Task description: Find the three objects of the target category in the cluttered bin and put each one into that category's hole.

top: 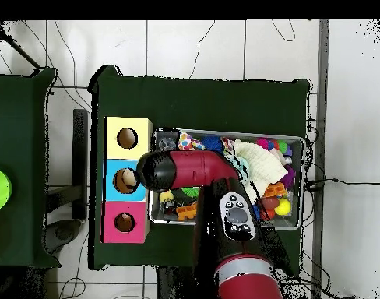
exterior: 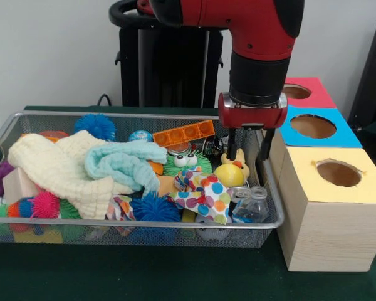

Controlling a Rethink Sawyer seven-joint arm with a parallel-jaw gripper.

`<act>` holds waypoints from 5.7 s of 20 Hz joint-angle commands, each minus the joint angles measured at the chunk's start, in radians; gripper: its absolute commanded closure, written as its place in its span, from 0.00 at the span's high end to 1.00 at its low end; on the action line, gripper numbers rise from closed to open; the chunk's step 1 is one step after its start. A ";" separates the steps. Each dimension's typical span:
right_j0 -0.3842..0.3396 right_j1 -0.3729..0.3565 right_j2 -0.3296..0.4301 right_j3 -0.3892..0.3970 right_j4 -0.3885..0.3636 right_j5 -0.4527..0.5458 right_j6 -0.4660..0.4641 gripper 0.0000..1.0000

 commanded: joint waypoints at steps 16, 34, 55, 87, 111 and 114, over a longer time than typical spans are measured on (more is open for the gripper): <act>0.017 0.047 -0.049 0.128 -0.054 -0.136 0.113 1.00; 0.076 0.094 -0.109 0.173 -0.061 -0.268 0.123 1.00; 0.073 0.200 -0.124 0.130 -0.050 -0.340 0.084 1.00; -0.152 0.149 0.141 0.234 -0.092 -0.139 -0.049 1.00; -0.148 0.196 0.152 0.245 -0.098 -0.158 -0.029 1.00; -0.153 0.195 0.155 0.246 -0.096 -0.152 -0.031 1.00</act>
